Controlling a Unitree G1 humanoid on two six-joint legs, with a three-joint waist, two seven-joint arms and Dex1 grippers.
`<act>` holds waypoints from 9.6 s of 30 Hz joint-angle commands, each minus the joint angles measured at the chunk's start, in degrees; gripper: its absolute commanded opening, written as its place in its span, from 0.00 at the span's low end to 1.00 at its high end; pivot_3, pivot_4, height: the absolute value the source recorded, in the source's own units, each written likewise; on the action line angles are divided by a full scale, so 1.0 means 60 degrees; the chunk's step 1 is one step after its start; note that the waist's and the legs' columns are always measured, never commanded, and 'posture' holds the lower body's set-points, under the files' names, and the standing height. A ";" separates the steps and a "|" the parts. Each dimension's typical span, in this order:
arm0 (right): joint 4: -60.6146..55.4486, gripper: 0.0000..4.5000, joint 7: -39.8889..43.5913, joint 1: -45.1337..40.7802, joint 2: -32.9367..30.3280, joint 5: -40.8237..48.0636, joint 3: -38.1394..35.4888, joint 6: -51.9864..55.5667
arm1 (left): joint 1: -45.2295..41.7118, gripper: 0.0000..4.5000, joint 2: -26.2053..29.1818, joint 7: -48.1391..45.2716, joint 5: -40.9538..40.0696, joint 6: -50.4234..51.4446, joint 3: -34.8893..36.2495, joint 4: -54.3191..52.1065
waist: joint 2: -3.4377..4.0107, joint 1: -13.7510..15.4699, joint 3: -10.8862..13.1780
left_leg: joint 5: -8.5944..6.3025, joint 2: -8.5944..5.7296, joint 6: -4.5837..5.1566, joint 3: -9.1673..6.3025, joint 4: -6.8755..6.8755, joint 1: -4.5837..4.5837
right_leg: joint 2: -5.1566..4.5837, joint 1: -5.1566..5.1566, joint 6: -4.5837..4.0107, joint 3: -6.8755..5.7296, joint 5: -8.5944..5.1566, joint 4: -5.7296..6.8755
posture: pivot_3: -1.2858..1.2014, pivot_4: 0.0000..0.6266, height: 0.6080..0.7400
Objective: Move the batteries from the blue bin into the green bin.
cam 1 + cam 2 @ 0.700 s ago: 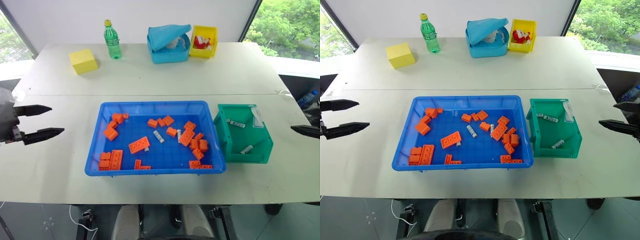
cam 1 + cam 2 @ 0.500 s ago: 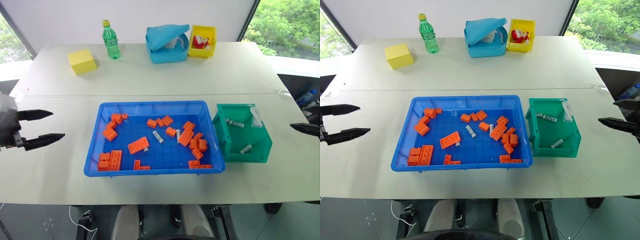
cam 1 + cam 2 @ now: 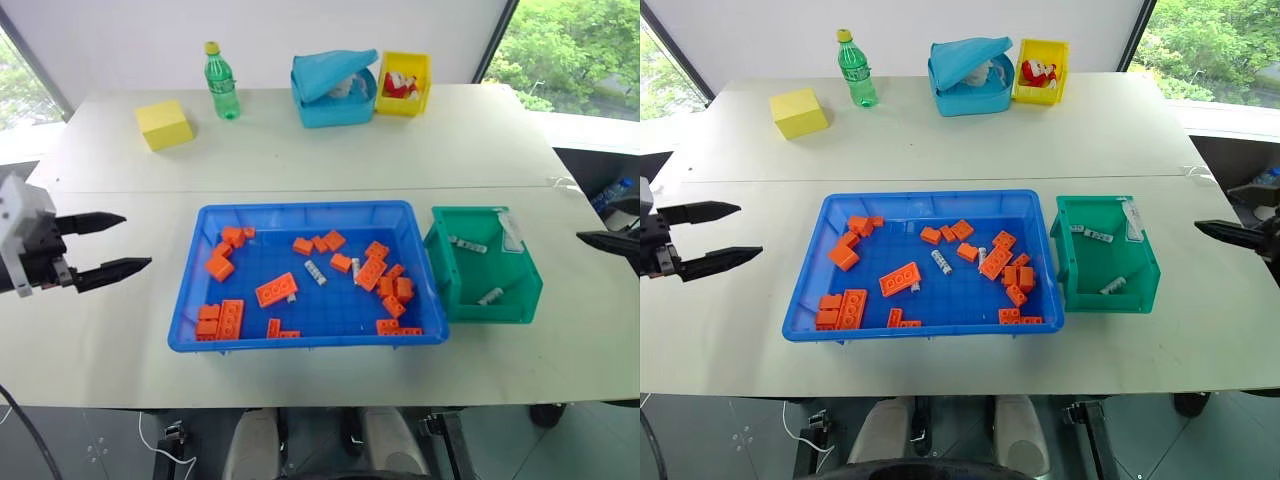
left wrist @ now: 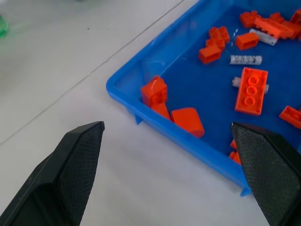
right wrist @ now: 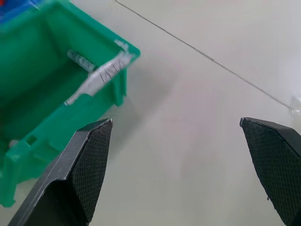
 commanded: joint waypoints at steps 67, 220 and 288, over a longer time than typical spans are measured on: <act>0.3364 0.58 -0.3462 -0.7512 1.3114 -0.4017 0.6341 -0.0793 | 0.1343 1.00 0.0102 -0.0356 -0.0861 0.0545 -0.0014 -0.3417 | -0.0064 -0.0227 -0.0019 | 0.0013 0.0011 -0.0024 -0.0021 0.0071 -0.0046 | 0.0010 -0.0090 -0.0003 0.0012 -0.0002 0.0166 | 0.52 0.24 0.97; -0.8997 0.79 -0.2888 0.0726 0.0992 0.0383 0.1105 0.6340 | -0.3936 1.00 -0.2018 -0.0931 0.0509 -0.0926 -0.4799 -0.0522 | -0.0099 0.0033 -0.0019 | 0.0011 -0.0004 -0.0013 -0.0070 0.0121 -0.0083 | 0.0017 -0.0068 0.0012 -0.0017 -0.0007 0.0138 | 0.52 0.24 0.97; -0.9332 0.99 -0.3511 -0.1848 0.6140 -0.1844 0.5878 1.0377 | -0.3228 1.00 -0.1843 -0.0114 0.0290 -0.0572 -0.4219 -0.1449 | -0.0100 0.0066 -0.0019 | 0.0012 -0.0003 -0.0014 -0.0075 0.0137 -0.0096 | 0.0013 -0.0076 0.0010 -0.0030 -0.0006 0.0165 | 0.52 0.24 0.97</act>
